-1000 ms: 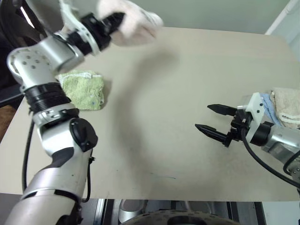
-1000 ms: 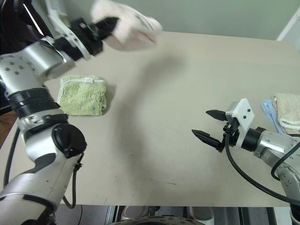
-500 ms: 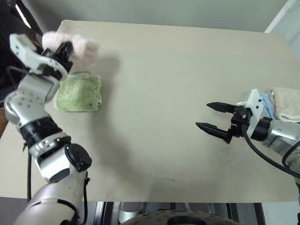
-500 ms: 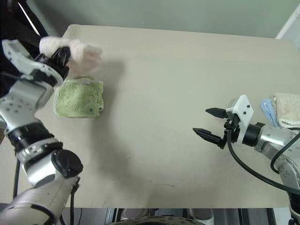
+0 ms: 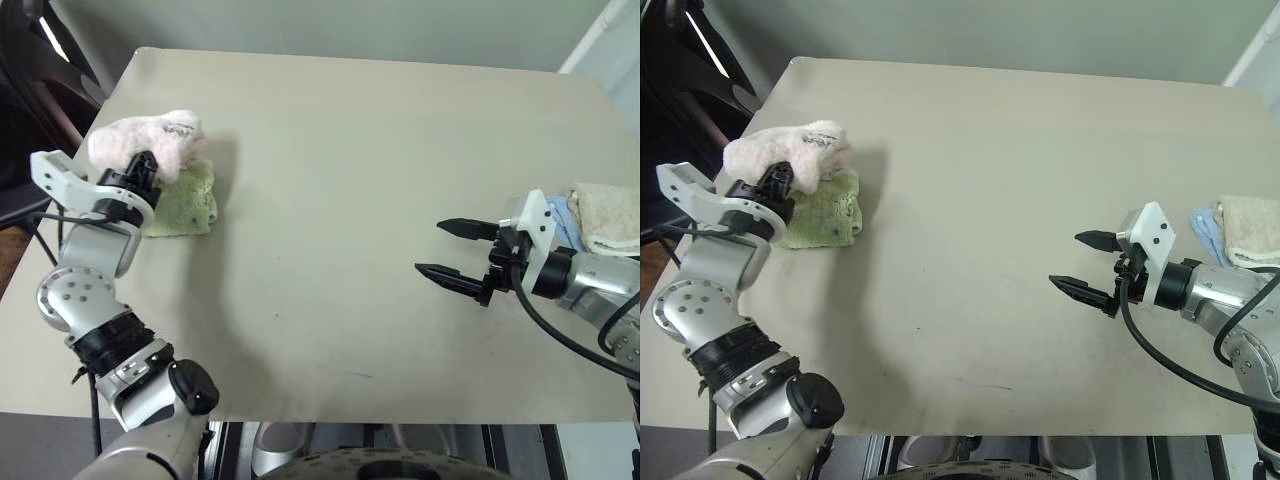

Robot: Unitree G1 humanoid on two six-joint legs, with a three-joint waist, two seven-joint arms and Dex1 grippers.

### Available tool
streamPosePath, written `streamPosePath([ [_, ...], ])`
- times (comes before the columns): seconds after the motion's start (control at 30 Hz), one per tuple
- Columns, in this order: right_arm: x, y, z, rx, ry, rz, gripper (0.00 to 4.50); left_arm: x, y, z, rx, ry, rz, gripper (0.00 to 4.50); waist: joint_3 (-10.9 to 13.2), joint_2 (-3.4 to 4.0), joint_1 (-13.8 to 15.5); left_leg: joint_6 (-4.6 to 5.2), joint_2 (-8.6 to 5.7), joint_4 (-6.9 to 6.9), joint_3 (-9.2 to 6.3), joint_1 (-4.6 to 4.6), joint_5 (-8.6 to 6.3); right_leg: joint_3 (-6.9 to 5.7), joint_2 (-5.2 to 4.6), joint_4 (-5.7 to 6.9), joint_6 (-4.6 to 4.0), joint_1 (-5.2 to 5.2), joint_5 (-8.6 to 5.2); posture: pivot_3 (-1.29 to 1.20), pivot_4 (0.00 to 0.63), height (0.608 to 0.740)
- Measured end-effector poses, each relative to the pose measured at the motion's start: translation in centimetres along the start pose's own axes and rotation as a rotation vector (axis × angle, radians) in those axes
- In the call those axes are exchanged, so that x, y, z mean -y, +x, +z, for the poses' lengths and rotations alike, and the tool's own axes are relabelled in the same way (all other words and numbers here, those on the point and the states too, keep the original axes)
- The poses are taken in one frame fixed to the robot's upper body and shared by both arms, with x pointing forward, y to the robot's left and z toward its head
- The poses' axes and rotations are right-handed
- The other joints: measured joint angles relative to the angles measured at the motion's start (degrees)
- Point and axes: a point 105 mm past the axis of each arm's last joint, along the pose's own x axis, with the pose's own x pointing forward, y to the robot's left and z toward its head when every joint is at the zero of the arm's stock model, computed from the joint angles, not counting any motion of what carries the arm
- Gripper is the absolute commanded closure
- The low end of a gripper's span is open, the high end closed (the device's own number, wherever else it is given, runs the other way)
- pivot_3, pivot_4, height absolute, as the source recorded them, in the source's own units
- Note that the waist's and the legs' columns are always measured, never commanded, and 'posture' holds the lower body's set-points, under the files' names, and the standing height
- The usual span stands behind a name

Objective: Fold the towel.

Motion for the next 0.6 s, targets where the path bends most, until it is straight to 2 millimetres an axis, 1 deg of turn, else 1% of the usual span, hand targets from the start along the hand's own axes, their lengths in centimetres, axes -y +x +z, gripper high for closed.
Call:
streamPosePath([
  [0.13,0.0,0.0,-0.1,-0.004,-0.001,-0.003,0.00,0.6,-0.3,-0.5,-0.003,-0.008,-0.008,4.48,0.00,-0.01,-0.08,-0.07,0.03,-0.02,0.00,0.02,0.13,0.00,0.04,-0.01,-0.27,-0.01,0.12,0.00,0.150,0.733],
  [0.27,0.1,-0.1,-0.2,-0.006,0.002,-0.006,0.00,0.7,-0.6,-0.5,0.013,0.033,0.012,4.48,0.01,-0.02,-0.26,-0.08,0.03,-0.02,-0.02,0.04,0.18,0.01,0.07,-0.01,-0.38,-0.01,0.23,0.00,0.150,0.733],
  [0.37,0.1,0.0,-0.2,-0.003,0.002,-0.007,0.00,1.6,-0.7,0.2,0.028,0.089,-0.009,4.48,0.02,-0.04,-0.29,-0.11,0.03,-0.04,-0.07,0.04,0.22,0.01,0.10,0.00,-0.44,-0.02,0.31,0.00,0.150,0.733],
  [0.47,0.1,0.1,-0.3,0.003,-0.002,-0.009,0.00,2.9,-1.1,1.2,0.052,0.132,-0.058,4.48,0.02,-0.03,-0.37,-0.13,0.03,-0.06,-0.09,0.05,0.24,0.01,0.11,0.00,-0.46,-0.03,0.34,0.00,0.150,0.733],
  [0.6,0.4,0.2,-0.6,-0.002,0.000,-0.018,0.00,4.1,-1.5,2.2,0.075,0.149,-0.107,4.48,0.03,-0.05,-0.42,-0.15,0.02,-0.09,-0.13,0.04,0.25,0.01,0.11,-0.01,-0.47,-0.04,0.33,0.00,0.150,0.733],
])
